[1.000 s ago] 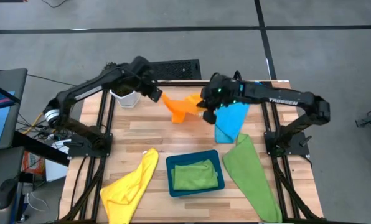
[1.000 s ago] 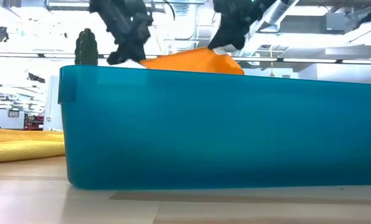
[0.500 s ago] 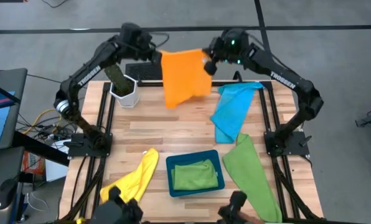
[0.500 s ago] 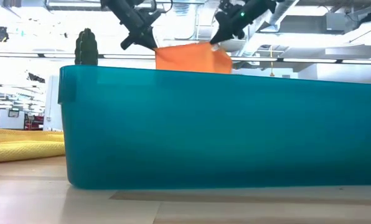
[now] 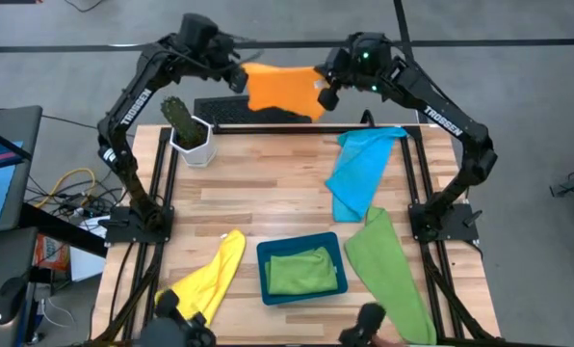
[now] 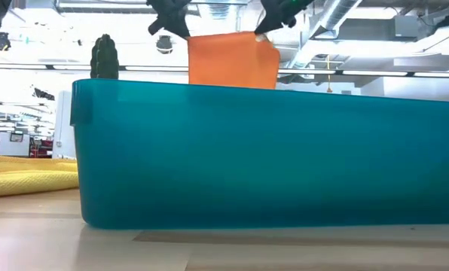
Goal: Fold microfiber towels
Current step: Fold the orange microfiber towel
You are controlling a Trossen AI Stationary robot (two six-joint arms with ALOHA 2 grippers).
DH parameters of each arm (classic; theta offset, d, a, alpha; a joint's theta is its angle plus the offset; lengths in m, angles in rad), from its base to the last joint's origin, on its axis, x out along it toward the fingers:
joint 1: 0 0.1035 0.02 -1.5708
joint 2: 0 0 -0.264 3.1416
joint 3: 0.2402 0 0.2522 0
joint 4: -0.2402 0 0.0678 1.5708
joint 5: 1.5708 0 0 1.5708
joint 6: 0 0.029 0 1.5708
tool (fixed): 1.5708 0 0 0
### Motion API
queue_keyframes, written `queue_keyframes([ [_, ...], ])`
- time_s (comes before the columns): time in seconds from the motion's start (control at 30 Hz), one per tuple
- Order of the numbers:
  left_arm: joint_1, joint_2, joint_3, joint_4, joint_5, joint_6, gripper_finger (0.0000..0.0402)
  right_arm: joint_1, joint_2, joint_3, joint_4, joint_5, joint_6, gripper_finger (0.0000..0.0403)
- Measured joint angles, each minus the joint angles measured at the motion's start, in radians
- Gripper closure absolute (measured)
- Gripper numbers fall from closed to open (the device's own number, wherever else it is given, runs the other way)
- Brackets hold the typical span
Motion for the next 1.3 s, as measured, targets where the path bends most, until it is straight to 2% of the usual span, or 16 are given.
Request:
queue_keyframes([
  [0.17, -0.079, -0.001, -0.117, -0.164, -0.016, 0.018, 0.0402, 0.095, 0.000, -0.093, -0.125, -0.078, 0.081, 0.0397],
  [0.37, -0.223, -0.007, -0.329, -0.262, -0.027, -0.019, 0.0402, 0.301, -0.001, -0.285, -0.166, -0.089, 0.198, 0.0397],
  [0.53, -0.368, -0.040, -0.534, -0.260, -0.025, -0.056, 0.0402, 0.469, -0.002, -0.422, -0.135, -0.092, 0.284, 0.0397],
  [0.73, -0.521, -0.056, -0.734, -0.197, 0.032, -0.143, 0.0402, 0.578, -0.002, -0.522, -0.063, -0.094, 0.408, 0.0397],
  [0.87, -0.584, -0.054, -0.817, -0.092, 0.015, -0.158, 0.0402, 0.569, -0.002, -0.548, -0.035, -0.106, 0.416, 0.0397],
  [0.97, -0.580, -0.053, -0.845, -0.025, -0.018, -0.160, 0.0402, 0.523, -0.002, -0.548, -0.040, -0.103, 0.383, 0.0397],
  [1.13, -0.511, -0.054, -0.850, 0.044, -0.146, -0.152, 0.0402, 0.417, 0.000, -0.552, -0.032, -0.104, 0.296, 0.0397],
  [1.3, -0.417, -0.050, -0.850, 0.184, -0.188, -0.110, 0.0402, 0.288, 0.000, -0.633, 0.050, -0.113, 0.256, 0.0397],
])
